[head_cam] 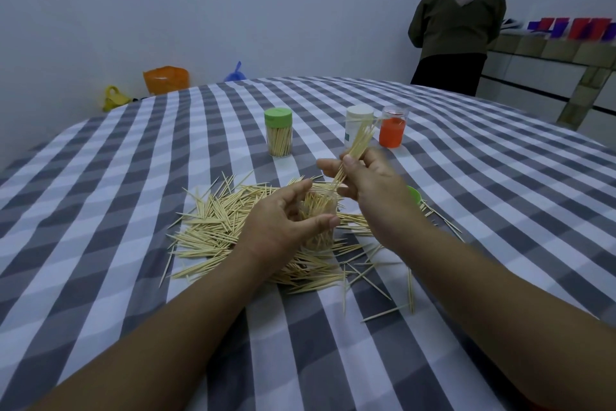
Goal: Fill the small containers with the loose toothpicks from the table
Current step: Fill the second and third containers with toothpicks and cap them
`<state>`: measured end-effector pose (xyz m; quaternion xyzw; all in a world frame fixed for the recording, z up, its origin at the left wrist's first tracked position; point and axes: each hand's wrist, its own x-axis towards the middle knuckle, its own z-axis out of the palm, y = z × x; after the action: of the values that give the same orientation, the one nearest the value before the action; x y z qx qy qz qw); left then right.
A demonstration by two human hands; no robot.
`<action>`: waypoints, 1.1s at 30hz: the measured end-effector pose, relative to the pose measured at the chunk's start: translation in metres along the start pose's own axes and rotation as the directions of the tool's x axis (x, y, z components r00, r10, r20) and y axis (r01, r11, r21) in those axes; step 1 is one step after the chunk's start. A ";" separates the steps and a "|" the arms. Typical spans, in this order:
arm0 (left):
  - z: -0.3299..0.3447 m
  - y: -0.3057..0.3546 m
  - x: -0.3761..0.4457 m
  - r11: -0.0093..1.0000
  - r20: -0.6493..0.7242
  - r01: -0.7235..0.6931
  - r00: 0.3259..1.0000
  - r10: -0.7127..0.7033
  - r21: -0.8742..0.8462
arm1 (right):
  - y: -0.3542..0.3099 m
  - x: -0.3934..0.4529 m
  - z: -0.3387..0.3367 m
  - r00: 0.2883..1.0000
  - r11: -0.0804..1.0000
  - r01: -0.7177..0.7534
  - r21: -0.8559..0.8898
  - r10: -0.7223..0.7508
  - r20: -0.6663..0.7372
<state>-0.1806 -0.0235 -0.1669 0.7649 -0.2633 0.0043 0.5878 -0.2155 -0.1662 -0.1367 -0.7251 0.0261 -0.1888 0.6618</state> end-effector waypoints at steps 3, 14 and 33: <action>0.001 -0.002 0.001 1.000 -0.016 -0.006 1.000 0.006 0.007 | 0.005 -0.005 0.007 0.996 0.996 -0.059 -0.071 0.063 0.058; 0.001 -0.002 0.002 1.000 -0.024 -0.006 1.000 0.006 -0.005 | 0.005 -0.004 0.004 0.999 0.990 -0.036 -0.133 0.036 0.001; 0.000 0.003 0.000 0.998 -0.021 0.046 0.999 -0.045 0.043 | 0.004 -0.005 -0.006 0.995 0.974 -0.063 -0.216 0.077 0.057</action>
<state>-0.1822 -0.0240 -0.1645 0.7833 -0.2397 0.0043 0.5736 -0.2215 -0.1706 -0.1414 -0.7964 0.0505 -0.1378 0.5867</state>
